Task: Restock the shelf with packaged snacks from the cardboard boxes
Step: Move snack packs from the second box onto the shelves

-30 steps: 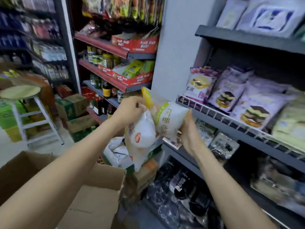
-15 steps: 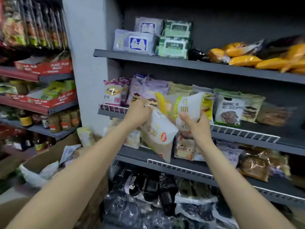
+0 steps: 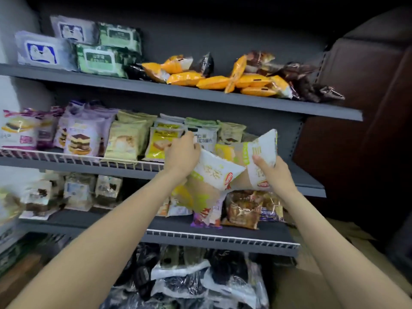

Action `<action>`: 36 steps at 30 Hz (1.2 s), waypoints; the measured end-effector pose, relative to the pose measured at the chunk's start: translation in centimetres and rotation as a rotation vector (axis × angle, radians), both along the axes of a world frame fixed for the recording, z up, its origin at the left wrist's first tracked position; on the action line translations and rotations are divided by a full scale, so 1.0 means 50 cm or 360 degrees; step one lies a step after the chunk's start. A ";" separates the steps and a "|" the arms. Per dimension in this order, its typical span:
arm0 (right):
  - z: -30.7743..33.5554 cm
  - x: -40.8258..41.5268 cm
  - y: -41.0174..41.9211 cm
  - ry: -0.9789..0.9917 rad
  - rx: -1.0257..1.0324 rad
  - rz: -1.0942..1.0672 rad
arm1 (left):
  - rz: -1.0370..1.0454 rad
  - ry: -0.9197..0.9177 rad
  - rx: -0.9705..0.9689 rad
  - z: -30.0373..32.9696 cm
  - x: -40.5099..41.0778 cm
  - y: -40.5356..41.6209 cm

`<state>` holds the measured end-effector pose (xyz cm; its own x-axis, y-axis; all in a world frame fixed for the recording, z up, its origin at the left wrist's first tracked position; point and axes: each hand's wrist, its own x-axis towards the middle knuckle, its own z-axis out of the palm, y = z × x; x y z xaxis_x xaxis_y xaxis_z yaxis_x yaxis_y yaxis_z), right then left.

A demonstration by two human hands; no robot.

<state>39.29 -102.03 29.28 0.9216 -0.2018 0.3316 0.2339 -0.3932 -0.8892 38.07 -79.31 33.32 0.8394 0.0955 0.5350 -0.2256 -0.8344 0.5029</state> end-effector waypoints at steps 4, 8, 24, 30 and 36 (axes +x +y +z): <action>-0.018 0.057 -0.138 0.0064 0.0307 -0.0169 | -0.0060 0.0053 -0.0047 0.008 0.057 -0.138; -0.028 0.139 -0.244 -0.0037 0.0422 -0.0362 | -0.0124 0.0105 -0.0117 0.009 0.143 -0.248; -0.065 0.477 -0.520 0.0089 0.0406 -0.0523 | 0.0190 0.0218 -0.0901 0.008 0.498 -0.459; -0.072 0.560 -0.588 0.0118 0.0430 -0.0331 | 0.0301 0.0159 -0.1058 -0.006 0.545 -0.524; -0.046 0.600 -0.634 0.0016 0.0580 0.0196 | 0.0265 0.0000 -0.1281 -0.026 0.583 -0.584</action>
